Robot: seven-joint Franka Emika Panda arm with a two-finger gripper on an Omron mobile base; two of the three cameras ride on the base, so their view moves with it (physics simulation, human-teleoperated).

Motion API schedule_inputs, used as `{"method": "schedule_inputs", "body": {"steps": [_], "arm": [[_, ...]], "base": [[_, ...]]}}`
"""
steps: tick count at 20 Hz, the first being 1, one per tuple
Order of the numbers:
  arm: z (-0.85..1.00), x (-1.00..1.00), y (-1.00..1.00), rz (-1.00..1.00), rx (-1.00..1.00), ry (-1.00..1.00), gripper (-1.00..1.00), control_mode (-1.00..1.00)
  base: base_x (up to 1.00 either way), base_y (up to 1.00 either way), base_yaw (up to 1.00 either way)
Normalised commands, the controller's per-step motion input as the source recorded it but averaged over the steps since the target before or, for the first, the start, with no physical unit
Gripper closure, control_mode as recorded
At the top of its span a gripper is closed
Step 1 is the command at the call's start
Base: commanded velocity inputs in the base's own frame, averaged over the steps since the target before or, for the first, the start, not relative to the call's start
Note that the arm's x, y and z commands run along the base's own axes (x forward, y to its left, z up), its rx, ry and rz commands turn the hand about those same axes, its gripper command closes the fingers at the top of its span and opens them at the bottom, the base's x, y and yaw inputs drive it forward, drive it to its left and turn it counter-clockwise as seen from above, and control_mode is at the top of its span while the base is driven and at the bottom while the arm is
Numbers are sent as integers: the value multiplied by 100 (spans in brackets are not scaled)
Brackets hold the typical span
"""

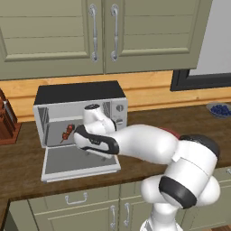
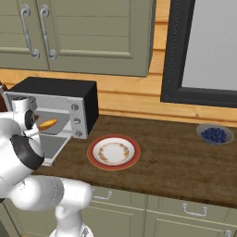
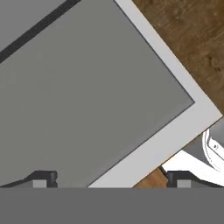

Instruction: Pick up the kebab skewer and baguette bread, and place them inside the toaster oven. Close the toaster oven door and start by setting the timer.

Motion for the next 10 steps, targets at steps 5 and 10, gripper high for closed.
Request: {"method": "schedule_inputs", "body": {"steps": [5, 10], "arm": [[-24, 51, 11, 1, -2, 0, -100, -100], [-16, 71, 7, 0, 0, 0, -100, -100]], "base": [[0, 0, 0], [0, 0, 0]]}}
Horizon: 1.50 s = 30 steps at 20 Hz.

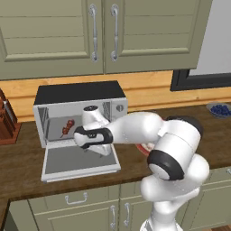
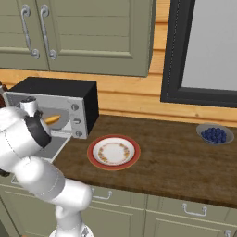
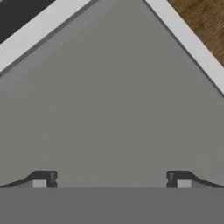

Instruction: Pick up the kebab skewer and baguette bread, and place them inside the toaster oven. Close the toaster oven door and start by setting the timer.

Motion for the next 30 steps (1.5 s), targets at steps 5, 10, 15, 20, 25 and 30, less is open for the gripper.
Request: {"method": "schedule_inputs", "body": {"steps": [5, 10, 15, 20, 25, 30], "arm": [[-8, 72, 7, 0, 0, 0, -100, -100], [0, 67, 1, -1, 0, 0, -100, -100], [0, 39, 1, -3, 0, 0, -100, -100], [-3, -34, 19, -1, -3, 0, -100, -100], [8, -100, 0, 5, 0, -1, -100, -100], [7, -100, -3, 10, 0, -2, -100, -100]], "base": [[0, 0, 0], [0, 0, 0], [0, 0, 0], [0, 0, 0], [0, 0, 0], [0, 0, 0]]}}
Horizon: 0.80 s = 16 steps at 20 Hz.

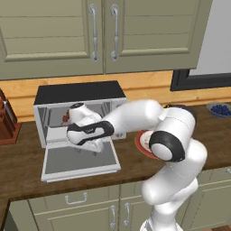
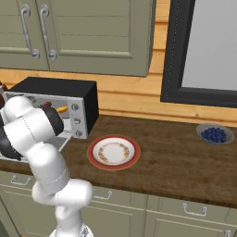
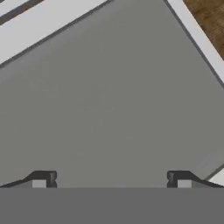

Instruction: Pick up the kebab skewer and baguette bread, and place them inside the toaster oven. Close the toaster oven door and start by setting the timer.

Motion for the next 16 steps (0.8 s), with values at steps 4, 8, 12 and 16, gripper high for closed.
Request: {"method": "schedule_inputs", "body": {"steps": [4, 8, 12, 16], "arm": [[4, -100, -5, 36, 0, 1, -100, -100], [0, -95, 10, 57, 0, 7, -100, -100], [-10, -63, 20, 53, 0, 9, -100, -100], [-33, -25, 19, 30, 0, 13, -100, -100]], "base": [[0, 0, 0], [0, 0, 0], [0, 0, 0], [0, 0, 0]]}}
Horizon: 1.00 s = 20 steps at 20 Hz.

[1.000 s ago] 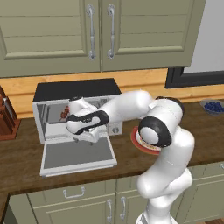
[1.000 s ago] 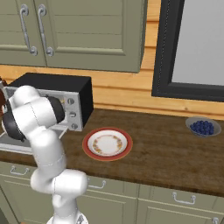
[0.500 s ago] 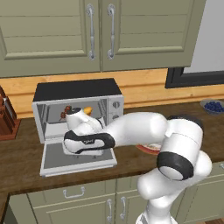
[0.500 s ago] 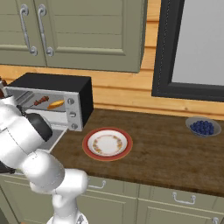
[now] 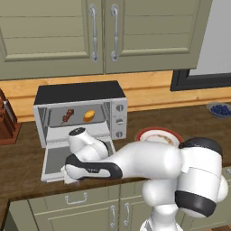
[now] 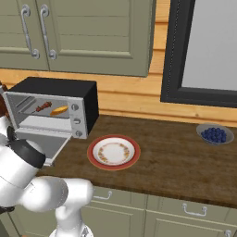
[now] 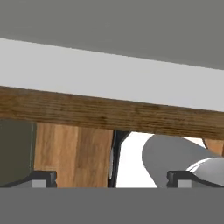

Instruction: Pick up the kebab skewer and baguette bread, and place them inside the toaster oven. Close the toaster oven door and start by setting the timer.

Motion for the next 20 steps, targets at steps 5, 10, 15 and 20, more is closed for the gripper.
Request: {"method": "schedule_inputs", "body": {"steps": [5, 10, 15, 20], "arm": [[-39, 8, 3, 12, 0, 6, -100, -100], [-34, 14, 13, 3, 0, 3, -100, -100], [-29, 20, 24, 0, 0, 2, -100, -100], [-7, 41, 9, 0, 0, 0, -100, -100]], "base": [[0, 0, 0], [0, 0, 0], [0, 0, 0], [0, 0, 0]]}}
